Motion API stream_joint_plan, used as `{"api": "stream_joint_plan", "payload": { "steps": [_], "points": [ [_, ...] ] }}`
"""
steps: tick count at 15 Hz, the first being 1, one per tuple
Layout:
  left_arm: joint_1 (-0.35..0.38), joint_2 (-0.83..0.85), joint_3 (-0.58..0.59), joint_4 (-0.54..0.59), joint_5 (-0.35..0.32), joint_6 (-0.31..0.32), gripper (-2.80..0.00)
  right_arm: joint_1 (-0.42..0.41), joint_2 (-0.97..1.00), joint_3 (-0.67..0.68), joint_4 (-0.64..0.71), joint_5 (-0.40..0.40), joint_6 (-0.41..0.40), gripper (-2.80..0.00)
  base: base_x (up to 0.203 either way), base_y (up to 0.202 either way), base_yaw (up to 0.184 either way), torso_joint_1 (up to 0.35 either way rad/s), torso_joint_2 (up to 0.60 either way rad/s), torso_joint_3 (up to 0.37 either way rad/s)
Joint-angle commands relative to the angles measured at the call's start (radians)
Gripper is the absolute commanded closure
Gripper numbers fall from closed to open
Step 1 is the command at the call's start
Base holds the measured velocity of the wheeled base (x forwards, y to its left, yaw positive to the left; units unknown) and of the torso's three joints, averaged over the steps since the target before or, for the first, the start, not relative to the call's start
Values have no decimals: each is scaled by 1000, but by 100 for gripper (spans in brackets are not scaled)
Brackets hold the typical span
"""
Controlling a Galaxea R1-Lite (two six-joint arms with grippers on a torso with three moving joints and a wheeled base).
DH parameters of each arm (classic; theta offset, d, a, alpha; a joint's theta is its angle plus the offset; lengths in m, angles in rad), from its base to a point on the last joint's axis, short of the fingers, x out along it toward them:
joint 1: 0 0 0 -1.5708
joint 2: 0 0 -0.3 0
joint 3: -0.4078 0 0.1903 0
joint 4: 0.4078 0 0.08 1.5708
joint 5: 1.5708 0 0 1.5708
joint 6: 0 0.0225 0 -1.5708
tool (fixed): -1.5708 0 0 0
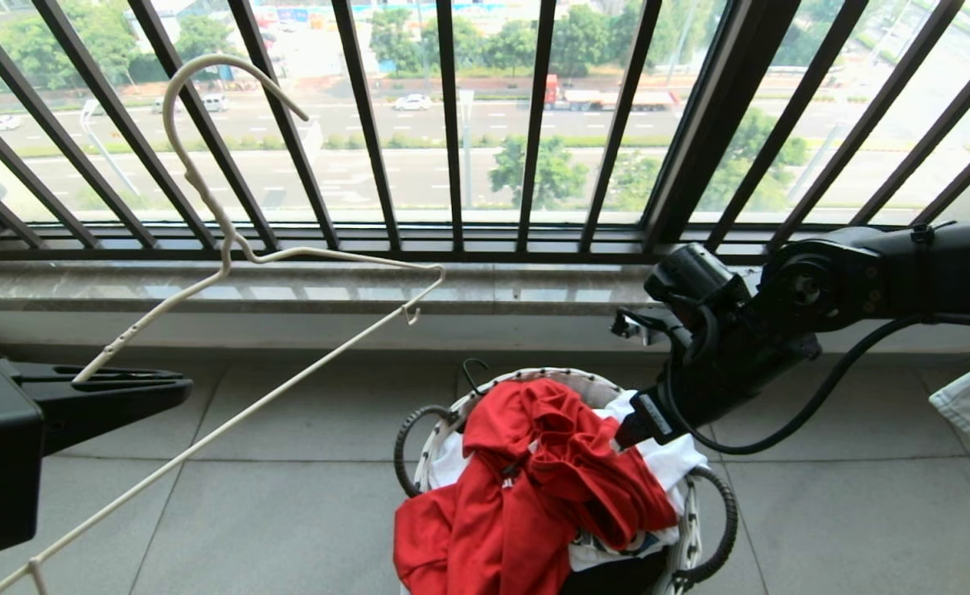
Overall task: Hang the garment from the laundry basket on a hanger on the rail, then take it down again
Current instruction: Pick up clothes from the basket
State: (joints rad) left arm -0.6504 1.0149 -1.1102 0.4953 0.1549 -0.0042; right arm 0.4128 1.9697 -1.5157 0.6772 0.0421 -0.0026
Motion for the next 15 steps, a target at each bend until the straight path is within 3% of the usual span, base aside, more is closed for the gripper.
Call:
{"api": "stream_joint_plan", "payload": {
  "steps": [1,7,10,15],
  "points": [
    [0,-7,-3,2,2,0,0,0,17,7,4,14,-27,-280,0,0,0,0,0,0],
    [0,-8,-5,2,3,0,0,5,77,15,-32,16,-50,-280,0,0,0,0,0,0],
    [0,-12,-7,2,3,0,0,11,122,11,-111,3,-57,-280,0,0,0,0,0,0],
    [2,-10,-7,2,3,0,0,10,148,5,-225,-154,-79,-280,0,0,0,0,0,0]
  ]
}}
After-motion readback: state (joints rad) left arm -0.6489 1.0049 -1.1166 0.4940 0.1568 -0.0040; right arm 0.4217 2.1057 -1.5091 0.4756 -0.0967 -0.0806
